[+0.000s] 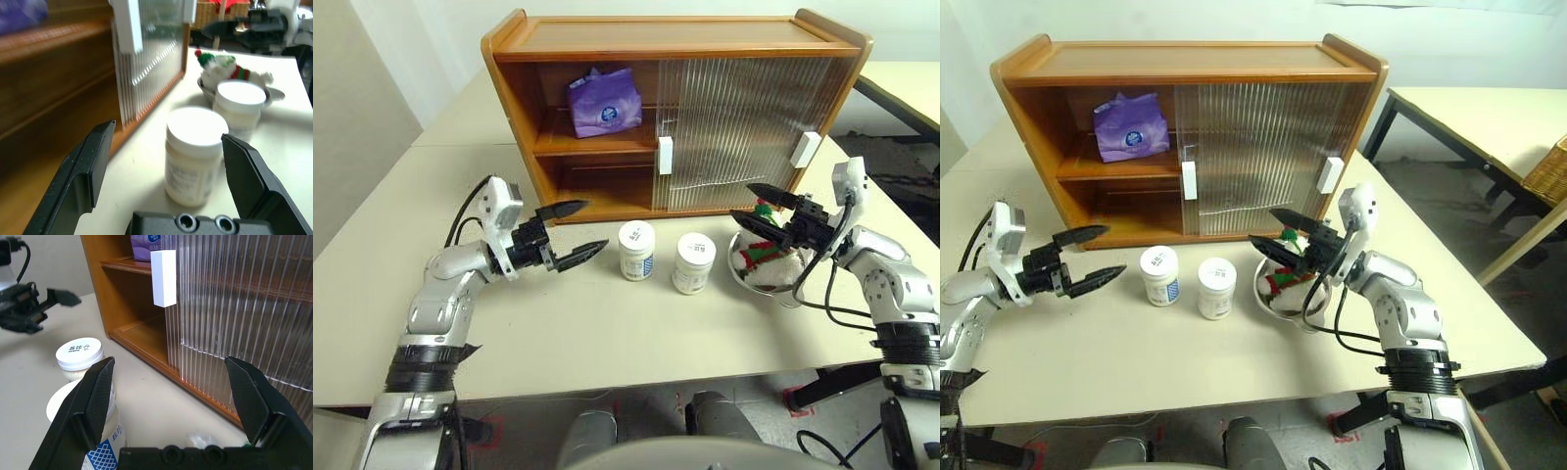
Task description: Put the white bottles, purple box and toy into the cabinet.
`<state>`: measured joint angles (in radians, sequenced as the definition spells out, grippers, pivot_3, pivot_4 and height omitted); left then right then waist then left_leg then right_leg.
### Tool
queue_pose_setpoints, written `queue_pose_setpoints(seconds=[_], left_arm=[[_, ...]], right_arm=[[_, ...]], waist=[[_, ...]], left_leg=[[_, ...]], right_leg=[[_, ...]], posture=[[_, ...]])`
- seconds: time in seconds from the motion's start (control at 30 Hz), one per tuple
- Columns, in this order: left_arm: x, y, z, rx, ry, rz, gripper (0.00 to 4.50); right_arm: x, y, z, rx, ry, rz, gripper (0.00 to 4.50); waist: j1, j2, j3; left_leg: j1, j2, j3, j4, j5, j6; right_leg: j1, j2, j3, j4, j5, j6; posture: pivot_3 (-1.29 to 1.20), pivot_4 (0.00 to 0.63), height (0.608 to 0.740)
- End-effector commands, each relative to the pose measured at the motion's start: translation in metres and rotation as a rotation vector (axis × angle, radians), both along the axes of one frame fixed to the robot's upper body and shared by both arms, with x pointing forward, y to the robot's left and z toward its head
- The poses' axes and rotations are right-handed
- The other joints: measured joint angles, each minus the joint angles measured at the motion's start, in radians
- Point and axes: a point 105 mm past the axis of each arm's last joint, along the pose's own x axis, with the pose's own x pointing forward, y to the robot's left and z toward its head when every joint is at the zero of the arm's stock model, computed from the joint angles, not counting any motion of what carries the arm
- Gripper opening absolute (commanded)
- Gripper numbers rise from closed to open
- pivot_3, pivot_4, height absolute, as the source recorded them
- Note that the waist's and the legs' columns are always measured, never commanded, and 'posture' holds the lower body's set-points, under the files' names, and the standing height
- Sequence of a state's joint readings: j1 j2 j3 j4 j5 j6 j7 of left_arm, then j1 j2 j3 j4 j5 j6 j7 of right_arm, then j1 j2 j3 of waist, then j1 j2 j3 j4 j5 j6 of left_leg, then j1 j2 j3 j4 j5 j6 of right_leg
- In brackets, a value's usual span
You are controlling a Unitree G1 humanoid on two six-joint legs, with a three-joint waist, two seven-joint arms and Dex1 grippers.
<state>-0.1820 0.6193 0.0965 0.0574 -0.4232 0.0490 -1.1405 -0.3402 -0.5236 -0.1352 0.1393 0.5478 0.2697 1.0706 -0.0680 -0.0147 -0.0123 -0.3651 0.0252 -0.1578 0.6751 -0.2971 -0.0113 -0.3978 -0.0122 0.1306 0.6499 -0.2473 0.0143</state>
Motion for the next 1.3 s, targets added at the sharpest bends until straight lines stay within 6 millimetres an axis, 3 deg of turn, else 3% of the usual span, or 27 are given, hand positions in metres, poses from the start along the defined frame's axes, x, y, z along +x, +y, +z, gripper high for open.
queue_pose_setpoints(seconds=[0.03,0.43,1.1,1.3], left_arm=[[-0.010,-0.002,-0.020,0.060,0.039,-0.054,4.47],[0.003,-0.013,-0.037,0.029,0.065,-0.063,4.47],[0.017,-0.029,-0.070,0.057,0.094,-0.136,4.47],[0.021,-0.036,-0.072,0.043,0.090,-0.154,4.47]], right_arm=[[-0.003,0.000,0.005,-0.011,-0.012,0.009,4.50],[-0.017,-0.004,0.014,-0.012,-0.034,0.052,4.50],[-0.037,0.007,0.016,0.021,-0.026,0.134,4.50],[-0.042,0.008,0.017,0.022,-0.009,0.148,4.50]], waist=[[-0.004,0.001,0.000],[-0.012,0.001,0.000],[-0.032,0.001,0.000],[-0.035,0.001,0.000]], left_leg=[[0.000,0.000,0.000,0.000,0.000,0.000],[-0.001,0.000,0.000,-0.001,0.000,0.000],[-0.002,0.000,0.001,-0.001,0.000,0.001],[-0.006,0.000,0.001,-0.001,0.000,0.001]], right_leg=[[0.000,0.000,0.000,0.000,0.000,0.000],[-0.002,0.000,0.000,0.000,0.000,-0.002],[-0.002,0.000,0.000,0.000,-0.002,0.001],[-0.002,0.000,0.000,0.000,-0.003,0.001]], posture=[[-0.17,0.000,0.740],[-0.20,0.000,0.740],[-0.23,0.000,0.740],[-0.24,0.000,0.740]])
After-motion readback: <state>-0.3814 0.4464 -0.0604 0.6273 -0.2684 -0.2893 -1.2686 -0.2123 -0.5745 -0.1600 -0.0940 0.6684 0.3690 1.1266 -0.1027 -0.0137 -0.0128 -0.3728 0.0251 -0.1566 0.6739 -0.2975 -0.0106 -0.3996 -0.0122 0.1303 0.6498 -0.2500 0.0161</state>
